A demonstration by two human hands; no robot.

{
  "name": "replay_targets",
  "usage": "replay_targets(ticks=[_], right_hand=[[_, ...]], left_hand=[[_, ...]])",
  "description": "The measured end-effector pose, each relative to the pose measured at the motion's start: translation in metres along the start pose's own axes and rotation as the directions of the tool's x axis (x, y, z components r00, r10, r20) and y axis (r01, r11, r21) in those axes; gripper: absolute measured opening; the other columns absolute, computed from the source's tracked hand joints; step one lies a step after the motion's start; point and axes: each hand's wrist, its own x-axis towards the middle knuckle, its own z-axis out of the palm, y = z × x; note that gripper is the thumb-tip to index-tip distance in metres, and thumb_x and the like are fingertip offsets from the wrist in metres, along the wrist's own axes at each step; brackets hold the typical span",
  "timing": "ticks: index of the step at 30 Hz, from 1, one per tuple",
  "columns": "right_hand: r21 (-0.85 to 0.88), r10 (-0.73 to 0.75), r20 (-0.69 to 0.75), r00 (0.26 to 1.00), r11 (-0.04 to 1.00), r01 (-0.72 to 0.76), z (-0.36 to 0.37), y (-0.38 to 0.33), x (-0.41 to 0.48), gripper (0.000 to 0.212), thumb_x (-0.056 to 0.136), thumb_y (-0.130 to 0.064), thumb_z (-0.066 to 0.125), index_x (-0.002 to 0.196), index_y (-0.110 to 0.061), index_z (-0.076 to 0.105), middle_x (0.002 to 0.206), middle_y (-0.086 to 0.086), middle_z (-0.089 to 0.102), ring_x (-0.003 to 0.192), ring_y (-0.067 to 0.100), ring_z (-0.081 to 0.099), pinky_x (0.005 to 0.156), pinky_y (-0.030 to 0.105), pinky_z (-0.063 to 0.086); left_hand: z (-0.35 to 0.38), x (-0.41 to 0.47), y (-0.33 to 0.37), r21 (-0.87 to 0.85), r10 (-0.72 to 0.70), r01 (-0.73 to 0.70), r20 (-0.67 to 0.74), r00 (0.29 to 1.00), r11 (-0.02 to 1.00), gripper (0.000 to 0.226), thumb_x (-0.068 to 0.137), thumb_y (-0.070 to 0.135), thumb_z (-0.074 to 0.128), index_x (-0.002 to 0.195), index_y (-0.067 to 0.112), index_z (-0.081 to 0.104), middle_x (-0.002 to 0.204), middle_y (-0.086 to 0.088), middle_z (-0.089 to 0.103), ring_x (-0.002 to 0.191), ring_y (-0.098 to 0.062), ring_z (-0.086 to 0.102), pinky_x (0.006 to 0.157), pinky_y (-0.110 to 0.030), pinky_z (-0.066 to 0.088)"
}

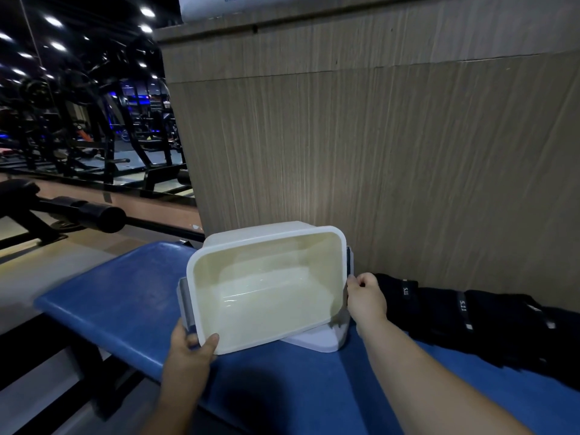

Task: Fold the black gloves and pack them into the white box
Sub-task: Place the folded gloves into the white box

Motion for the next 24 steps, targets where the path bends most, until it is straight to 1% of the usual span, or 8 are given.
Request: replay_targets(ticks=[4, 8, 10, 13, 16, 19, 22, 24], right_hand=[[-0.055, 0.019, 0.005, 1.000, 0.998, -0.018, 0.006, -0.004, 0.005, 0.026, 0.099, -0.029, 0.044, 0.082, -0.010, 0.045, 0.071, 0.006, 0.051, 0.061, 0.019, 0.046, 0.053, 0.028, 0.035], [-0.131, 0.029, 0.014, 0.999, 0.991, -0.027, 0.007, -0.008, 0.009, 0.018, 0.100, -0.025, 0.042, 0.090, -0.011, 0.048, 0.077, 0.007, 0.055, 0.063, 0.018, 0.049, 0.050, 0.027, 0.034], [-0.154, 0.030, 0.029, 0.999, 0.988, -0.025, 0.008, -0.011, 0.011, 0.017, 0.101, -0.025, 0.038, 0.097, -0.011, 0.048, 0.078, 0.007, 0.054, 0.065, 0.018, 0.049, 0.051, 0.027, 0.035], [-0.194, 0.018, 0.051, 0.999, 0.981, -0.008, 0.008, -0.012, 0.008, 0.022, 0.101, -0.025, 0.034, 0.105, -0.009, 0.049, 0.079, 0.007, 0.053, 0.066, 0.018, 0.049, 0.052, 0.027, 0.036], [-0.245, -0.024, 0.069, 0.997, 0.969, 0.040, 0.005, -0.011, 0.000, 0.023, 0.101, -0.026, 0.035, 0.104, -0.008, 0.049, 0.077, 0.006, 0.054, 0.063, 0.017, 0.050, 0.049, 0.027, 0.034], [-0.263, -0.081, 0.073, 0.994, 0.960, 0.098, -0.001, -0.008, -0.009, 0.020, 0.101, -0.028, 0.039, 0.100, -0.011, 0.049, 0.078, 0.004, 0.056, 0.062, 0.016, 0.051, 0.047, 0.027, 0.035], [-0.268, -0.139, 0.076, 0.987, 0.951, 0.154, -0.010, -0.004, -0.018, 0.020, 0.099, -0.031, 0.042, 0.099, -0.013, 0.052, 0.082, 0.002, 0.058, 0.063, 0.014, 0.053, 0.048, 0.027, 0.036], [-0.282, -0.159, 0.095, 0.983, 0.943, 0.180, -0.017, 0.000, -0.023, 0.021, 0.100, -0.032, 0.042, 0.099, -0.013, 0.053, 0.082, 0.002, 0.060, 0.063, 0.013, 0.053, 0.048, 0.027, 0.037]], left_hand=[[0.000, 0.003, 0.000, 0.019, 0.024, -0.023, -0.021, 0.999, 1.000, 0.054, 0.087, 0.006, 0.065, 0.133, 0.022, 0.042, 0.090, -0.002, 0.065, 0.086, -0.032, 0.066, 0.081, -0.039, 0.050], [0.002, 0.010, -0.003, 0.048, -0.001, 0.002, -0.014, 1.000, 0.999, 0.057, 0.086, 0.009, 0.067, 0.133, 0.028, 0.041, 0.096, 0.000, 0.066, 0.090, -0.027, 0.065, 0.090, -0.051, 0.051], [0.004, 0.011, -0.003, 0.049, -0.004, 0.004, -0.011, 1.000, 0.999, 0.057, 0.086, 0.009, 0.067, 0.132, 0.030, 0.042, 0.095, 0.002, 0.066, 0.089, -0.024, 0.065, 0.089, -0.051, 0.052], [0.006, 0.012, -0.004, 0.056, -0.021, 0.021, -0.017, 1.000, 0.998, 0.047, 0.086, 0.008, 0.066, 0.126, 0.022, 0.045, 0.092, 0.000, 0.067, 0.084, -0.021, 0.065, 0.089, -0.048, 0.051], [0.007, 0.011, -0.007, 0.058, -0.048, 0.050, -0.029, 0.998, 0.997, 0.036, 0.088, 0.009, 0.065, 0.118, 0.013, 0.046, 0.091, -0.008, 0.069, 0.076, -0.022, 0.066, 0.085, -0.043, 0.051], [0.011, 0.008, -0.005, 0.043, -0.083, 0.086, -0.062, 0.995, 0.995, 0.049, 0.087, 0.012, 0.067, 0.128, 0.008, 0.041, 0.095, -0.011, 0.070, 0.080, -0.027, 0.066, 0.082, -0.038, 0.049], [0.015, 0.004, -0.003, 0.010, -0.147, 0.149, -0.103, 0.984, 0.989, 0.067, 0.083, 0.014, 0.071, 0.138, 0.003, 0.034, 0.108, -0.018, 0.067, 0.096, -0.034, 0.064, 0.091, -0.044, 0.049], [0.020, -0.001, 0.000, -0.007, -0.188, 0.189, -0.143, 0.972, 0.982, 0.076, 0.081, 0.013, 0.074, 0.141, 0.000, 0.028, 0.112, -0.017, 0.064, 0.103, -0.034, 0.060, 0.094, -0.042, 0.045]])
